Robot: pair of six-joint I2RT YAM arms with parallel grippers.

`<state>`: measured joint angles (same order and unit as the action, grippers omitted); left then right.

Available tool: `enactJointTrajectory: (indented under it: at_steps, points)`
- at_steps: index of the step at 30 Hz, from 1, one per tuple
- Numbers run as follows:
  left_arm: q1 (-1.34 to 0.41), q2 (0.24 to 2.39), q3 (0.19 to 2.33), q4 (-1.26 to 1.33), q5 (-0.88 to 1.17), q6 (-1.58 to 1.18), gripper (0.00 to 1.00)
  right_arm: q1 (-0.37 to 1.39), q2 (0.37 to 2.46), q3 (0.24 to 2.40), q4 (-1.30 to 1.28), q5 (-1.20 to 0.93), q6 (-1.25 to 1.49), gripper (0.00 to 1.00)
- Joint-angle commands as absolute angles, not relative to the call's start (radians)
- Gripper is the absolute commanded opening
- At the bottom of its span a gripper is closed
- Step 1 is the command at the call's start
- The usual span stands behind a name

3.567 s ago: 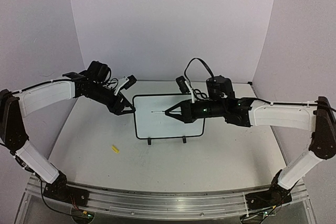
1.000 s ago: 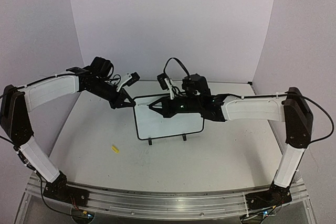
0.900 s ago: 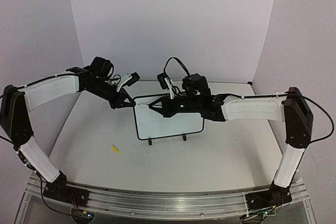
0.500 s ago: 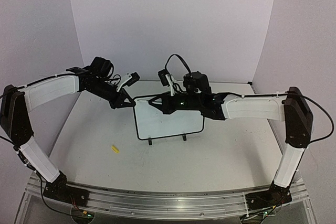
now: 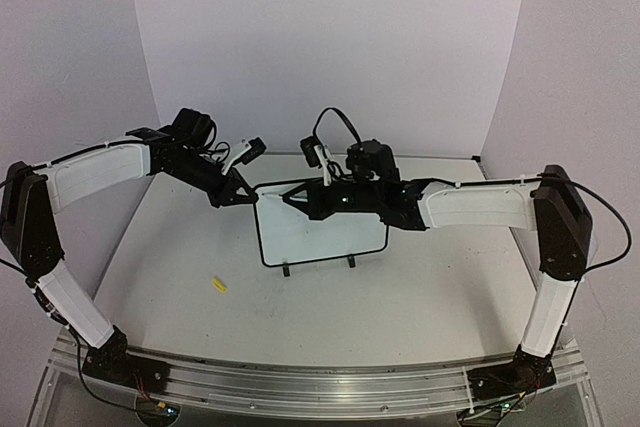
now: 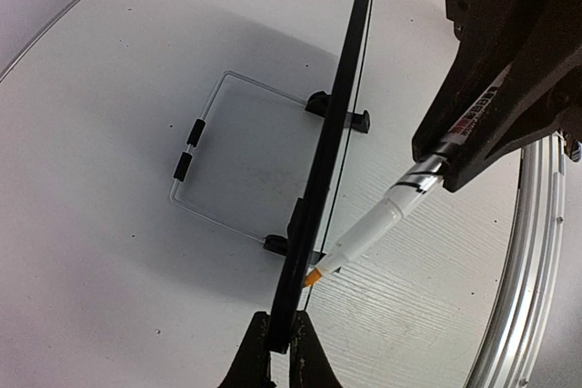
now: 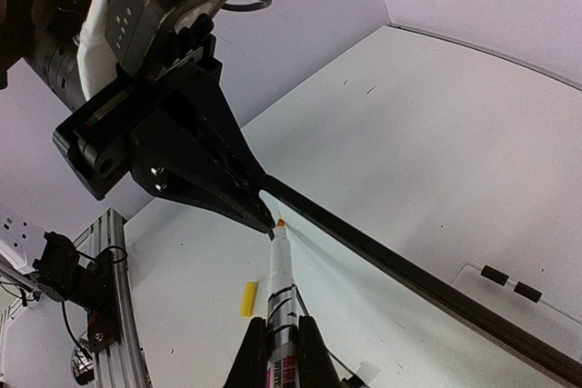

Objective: Write a sentence on the whiteboard

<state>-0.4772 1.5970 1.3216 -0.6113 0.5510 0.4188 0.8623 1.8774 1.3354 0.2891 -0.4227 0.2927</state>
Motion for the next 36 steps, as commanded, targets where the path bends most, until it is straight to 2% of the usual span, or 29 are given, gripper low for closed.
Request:
enactJointTrajectory:
  at_steps: [1, 19, 36]
  points:
    - [-0.463, 1.585, 1.339, -0.640, 0.457, 0.448, 0.00, 0.852, 1.899, 1.334, 0.321, -0.386, 0.307, 0.00]
    - [-0.463, 1.580, 1.339, -0.639, 0.451, 0.448, 0.00, 0.852, 1.923, 1.297, 0.319, -0.406, 0.316, 0.00]
    - [-0.463, 1.572, 1.335, -0.637, 0.446, 0.447, 0.00, 0.853, 1.818, 1.213, 0.357, -0.297, 0.314, 0.00]
